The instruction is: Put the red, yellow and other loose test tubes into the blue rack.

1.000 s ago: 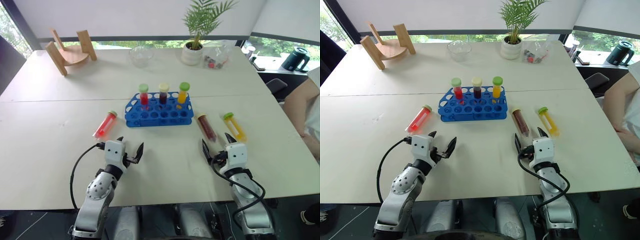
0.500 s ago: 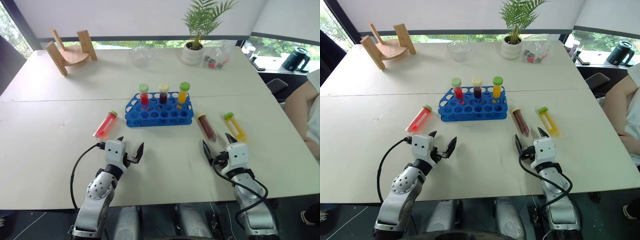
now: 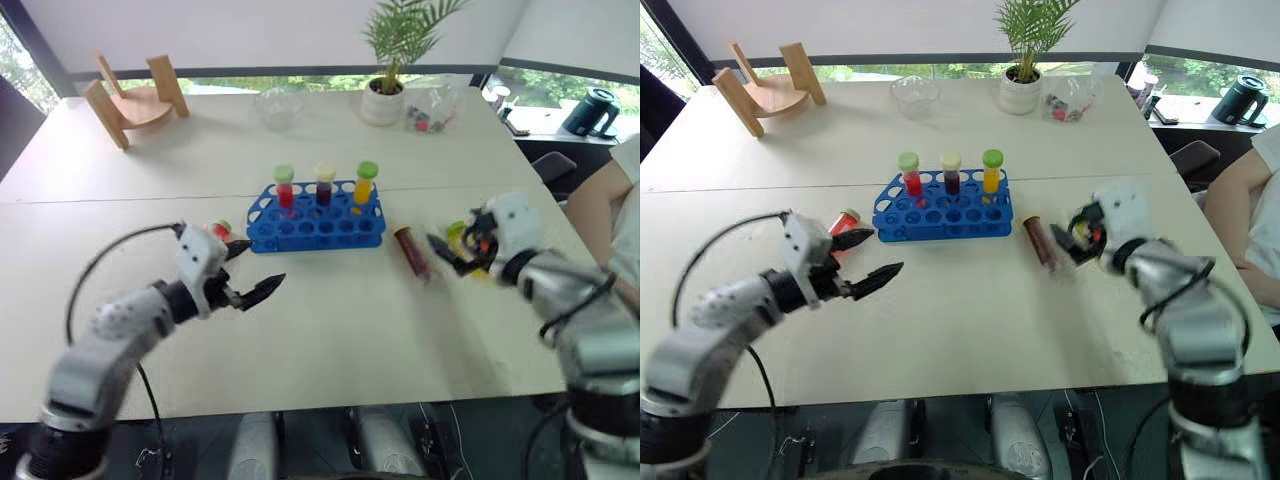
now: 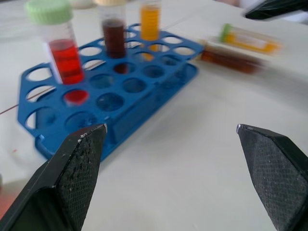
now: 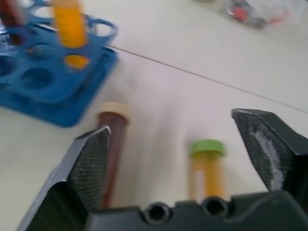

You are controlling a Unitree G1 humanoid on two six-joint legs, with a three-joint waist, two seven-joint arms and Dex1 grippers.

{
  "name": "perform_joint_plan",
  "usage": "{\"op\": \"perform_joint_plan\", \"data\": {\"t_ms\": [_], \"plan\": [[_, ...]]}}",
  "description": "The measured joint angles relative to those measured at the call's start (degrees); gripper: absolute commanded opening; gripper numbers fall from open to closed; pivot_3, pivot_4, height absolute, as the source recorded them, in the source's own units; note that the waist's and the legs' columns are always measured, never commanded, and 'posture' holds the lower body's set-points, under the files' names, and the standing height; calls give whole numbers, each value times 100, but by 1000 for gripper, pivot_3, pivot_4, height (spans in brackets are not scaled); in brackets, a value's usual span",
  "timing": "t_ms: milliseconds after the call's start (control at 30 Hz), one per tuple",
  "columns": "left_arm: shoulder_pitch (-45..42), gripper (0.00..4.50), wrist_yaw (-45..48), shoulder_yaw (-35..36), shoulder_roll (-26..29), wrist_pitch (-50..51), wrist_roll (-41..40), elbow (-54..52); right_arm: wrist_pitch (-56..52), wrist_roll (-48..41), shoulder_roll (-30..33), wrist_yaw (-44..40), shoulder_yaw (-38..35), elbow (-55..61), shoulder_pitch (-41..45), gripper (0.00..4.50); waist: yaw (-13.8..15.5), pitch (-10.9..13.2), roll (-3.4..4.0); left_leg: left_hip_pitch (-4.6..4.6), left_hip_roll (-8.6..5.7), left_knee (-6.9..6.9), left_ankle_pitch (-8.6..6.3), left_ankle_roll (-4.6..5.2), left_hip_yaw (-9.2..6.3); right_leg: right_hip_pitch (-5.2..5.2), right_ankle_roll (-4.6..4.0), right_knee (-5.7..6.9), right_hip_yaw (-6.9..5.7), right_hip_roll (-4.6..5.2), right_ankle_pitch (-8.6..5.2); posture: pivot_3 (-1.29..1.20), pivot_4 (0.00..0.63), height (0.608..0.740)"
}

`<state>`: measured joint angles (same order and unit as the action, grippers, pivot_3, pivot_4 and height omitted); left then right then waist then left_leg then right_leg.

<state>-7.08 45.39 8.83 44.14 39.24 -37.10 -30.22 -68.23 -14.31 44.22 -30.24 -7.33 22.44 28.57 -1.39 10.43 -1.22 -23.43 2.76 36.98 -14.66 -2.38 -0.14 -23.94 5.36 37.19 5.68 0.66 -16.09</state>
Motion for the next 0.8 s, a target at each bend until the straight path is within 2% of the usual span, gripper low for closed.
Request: {"op": "perform_joint_plan", "data": {"t_ms": [100, 200, 233, 467, 633, 733, 800], "plan": [[-201, 4467, 690, 182, 545, 316, -504, 108, -1024, -304, 583, -481, 371, -952, 1123, 4500, 5, 4, 0, -8, 0, -3, -10, 18, 8, -11, 1, -2, 1, 1, -1, 0, 150, 740], [-469, 4467, 1162, 220, 861, 498, -851, 212, -1300, -394, 937, -950, 1121, -2066, 2026, 4500, 10, 11, -3, -20, 0, -8, -16, 28, 14, -28, 2, -8, 3, 1, -1, 0, 150, 740], [-520, 4467, 1320, 204, 977, 498, -861, 228, -1243, -385, 1015, -1179, 1564, -2546, 2308, 4500, 1, 11, -3, -24, 0, -7, -19, 33, 18, -33, 6, -8, 5, 1, -2, 0, 150, 740], [-718, 4467, 1490, 125, 1024, 447, -844, 329, -385, 68, 1016, -2170, 3182, -4228, 2967, 4500, -11, 17, 7, -75, 0, 8, -21, 37, 19, -77, 33, 2, 4, 1, 12, 0, 150, 740], [-563, 4467, 1547, 133, 1030, 301, -727, 332, 512, 629, 640, -2826, 3800, -5559, 3243, 4500, -107, 18, 8, -78, 0, 11, -20, 35, 17, -78, 33, 5, 3, 1, 12, 0, 150, 740], [-436, 4500, 1548, 165, 1034, 265, -726, 312, 974, 942, 432, -3093, 3891, -6108, 3397, 3597, -134, 17, 7, -77, 1, 14, -19, 34, 15, -78, 35, 10, 2, 0, 13, 0, 150, 740], [-363, 4500, 1548, 224, 1039, 256, -729, 294, 1213, 1152, 320, -3165, 3888, -6431, 3492, 2556, -141, 17, 7, -74, 1, 16, -18, 32, 15, -77, 35, 17, 2, -1, 13, 0, 150, 740]]}}
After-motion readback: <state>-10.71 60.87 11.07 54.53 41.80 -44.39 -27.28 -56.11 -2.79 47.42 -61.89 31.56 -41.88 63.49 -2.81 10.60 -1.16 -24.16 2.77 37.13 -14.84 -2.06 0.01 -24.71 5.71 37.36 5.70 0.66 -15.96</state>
